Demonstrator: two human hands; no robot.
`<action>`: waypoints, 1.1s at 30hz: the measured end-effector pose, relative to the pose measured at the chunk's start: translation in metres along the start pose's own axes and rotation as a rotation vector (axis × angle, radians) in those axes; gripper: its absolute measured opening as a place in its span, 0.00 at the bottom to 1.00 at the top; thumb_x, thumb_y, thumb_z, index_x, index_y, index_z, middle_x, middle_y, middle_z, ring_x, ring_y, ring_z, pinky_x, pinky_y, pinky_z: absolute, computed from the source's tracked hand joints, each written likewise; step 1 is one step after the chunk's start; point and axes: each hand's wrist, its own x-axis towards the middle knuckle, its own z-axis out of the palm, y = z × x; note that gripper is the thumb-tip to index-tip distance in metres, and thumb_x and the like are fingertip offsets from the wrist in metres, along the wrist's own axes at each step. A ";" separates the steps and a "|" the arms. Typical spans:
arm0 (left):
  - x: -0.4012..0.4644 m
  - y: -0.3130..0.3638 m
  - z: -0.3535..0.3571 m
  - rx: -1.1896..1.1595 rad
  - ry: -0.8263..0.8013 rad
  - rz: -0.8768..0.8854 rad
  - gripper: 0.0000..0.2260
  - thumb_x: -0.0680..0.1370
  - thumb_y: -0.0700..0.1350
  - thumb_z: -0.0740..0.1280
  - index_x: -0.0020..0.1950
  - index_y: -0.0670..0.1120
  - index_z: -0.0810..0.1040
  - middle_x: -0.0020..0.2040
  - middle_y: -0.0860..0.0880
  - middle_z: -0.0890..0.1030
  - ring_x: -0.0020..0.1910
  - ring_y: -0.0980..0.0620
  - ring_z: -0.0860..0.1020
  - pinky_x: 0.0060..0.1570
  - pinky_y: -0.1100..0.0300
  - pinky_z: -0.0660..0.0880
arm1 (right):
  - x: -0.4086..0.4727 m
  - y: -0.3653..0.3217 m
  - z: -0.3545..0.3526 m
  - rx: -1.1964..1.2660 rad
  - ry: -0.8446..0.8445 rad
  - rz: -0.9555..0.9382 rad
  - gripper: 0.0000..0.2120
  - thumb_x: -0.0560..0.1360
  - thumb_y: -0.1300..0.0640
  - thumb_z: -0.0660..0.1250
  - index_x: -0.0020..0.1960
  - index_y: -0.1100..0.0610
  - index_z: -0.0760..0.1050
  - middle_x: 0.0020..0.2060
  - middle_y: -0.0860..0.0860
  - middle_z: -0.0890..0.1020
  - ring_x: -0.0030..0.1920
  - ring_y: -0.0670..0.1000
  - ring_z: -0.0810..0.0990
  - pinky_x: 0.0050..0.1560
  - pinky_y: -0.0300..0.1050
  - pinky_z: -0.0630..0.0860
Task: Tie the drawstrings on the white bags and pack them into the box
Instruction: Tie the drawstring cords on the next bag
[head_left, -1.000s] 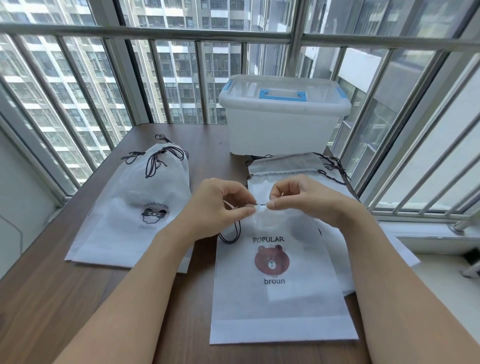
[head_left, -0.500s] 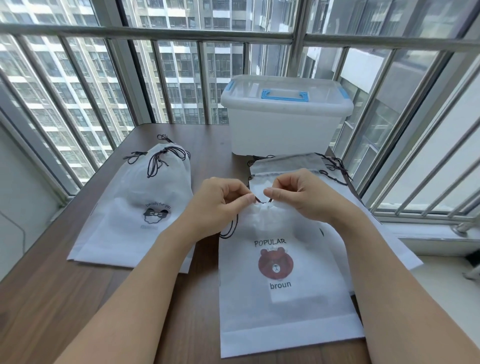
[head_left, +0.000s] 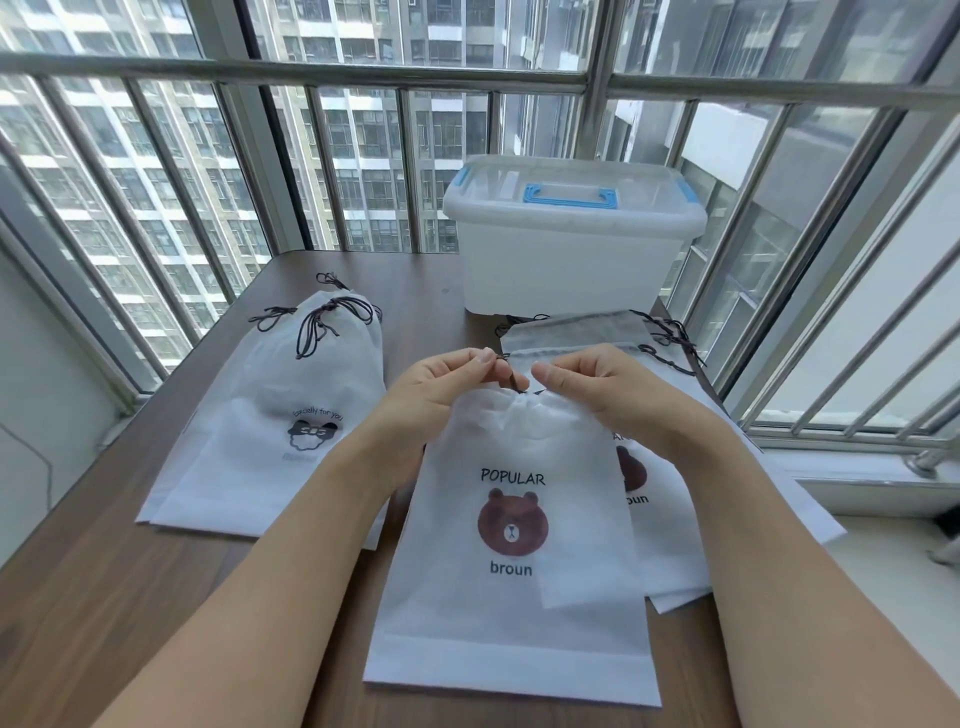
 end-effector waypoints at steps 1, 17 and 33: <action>-0.001 0.001 0.001 -0.011 -0.013 -0.003 0.11 0.82 0.44 0.61 0.45 0.41 0.79 0.47 0.45 0.84 0.46 0.51 0.81 0.49 0.61 0.79 | 0.000 0.000 0.000 0.028 -0.001 0.000 0.24 0.81 0.45 0.64 0.35 0.59 0.66 0.32 0.53 0.57 0.33 0.54 0.52 0.34 0.49 0.50; 0.000 -0.004 0.002 0.142 -0.106 -0.009 0.12 0.81 0.47 0.63 0.41 0.47 0.82 0.39 0.50 0.80 0.34 0.58 0.76 0.37 0.66 0.72 | -0.005 -0.013 0.004 0.083 0.048 -0.218 0.06 0.74 0.54 0.76 0.51 0.50 0.85 0.24 0.49 0.61 0.29 0.52 0.54 0.30 0.42 0.52; 0.002 -0.006 0.002 0.221 -0.031 0.047 0.10 0.81 0.45 0.64 0.50 0.46 0.85 0.41 0.51 0.81 0.44 0.59 0.78 0.50 0.65 0.72 | 0.007 -0.006 0.014 0.150 0.225 -0.165 0.06 0.82 0.61 0.65 0.46 0.56 0.77 0.26 0.49 0.65 0.26 0.47 0.58 0.28 0.39 0.55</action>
